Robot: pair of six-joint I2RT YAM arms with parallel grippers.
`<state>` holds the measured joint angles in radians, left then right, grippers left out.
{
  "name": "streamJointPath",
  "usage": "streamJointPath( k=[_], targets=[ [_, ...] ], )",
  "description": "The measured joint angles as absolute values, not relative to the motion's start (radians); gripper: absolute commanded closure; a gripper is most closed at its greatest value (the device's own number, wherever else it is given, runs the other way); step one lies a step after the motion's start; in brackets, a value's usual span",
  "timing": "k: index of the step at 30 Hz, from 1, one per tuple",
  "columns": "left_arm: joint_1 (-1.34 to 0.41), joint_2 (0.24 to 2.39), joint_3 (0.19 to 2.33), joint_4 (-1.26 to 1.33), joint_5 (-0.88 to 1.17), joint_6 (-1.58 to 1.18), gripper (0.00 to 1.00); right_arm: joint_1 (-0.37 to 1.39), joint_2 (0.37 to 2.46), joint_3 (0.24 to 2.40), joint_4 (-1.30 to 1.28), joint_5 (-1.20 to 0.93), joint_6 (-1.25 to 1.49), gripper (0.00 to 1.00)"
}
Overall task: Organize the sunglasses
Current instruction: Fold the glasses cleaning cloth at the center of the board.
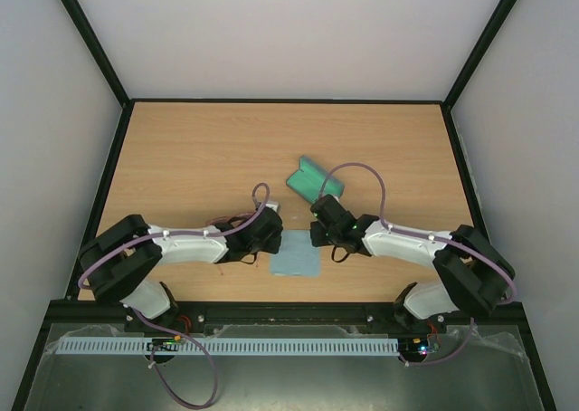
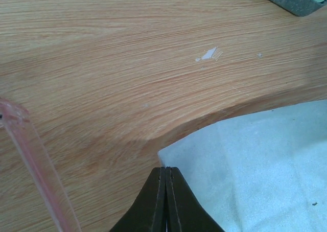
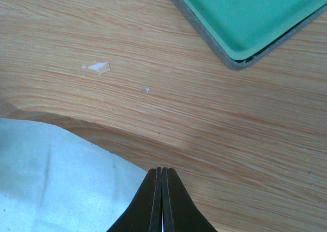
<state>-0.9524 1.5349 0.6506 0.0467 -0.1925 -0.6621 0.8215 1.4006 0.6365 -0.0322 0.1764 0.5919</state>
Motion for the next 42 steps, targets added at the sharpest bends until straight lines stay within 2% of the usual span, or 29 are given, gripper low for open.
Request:
streamJointPath(
  k=[42],
  targets=[
    [-1.057,1.346,0.543,0.036,-0.248,-0.728,0.98,0.904,1.217,0.563,-0.103,0.166,0.678,0.99]
  ],
)
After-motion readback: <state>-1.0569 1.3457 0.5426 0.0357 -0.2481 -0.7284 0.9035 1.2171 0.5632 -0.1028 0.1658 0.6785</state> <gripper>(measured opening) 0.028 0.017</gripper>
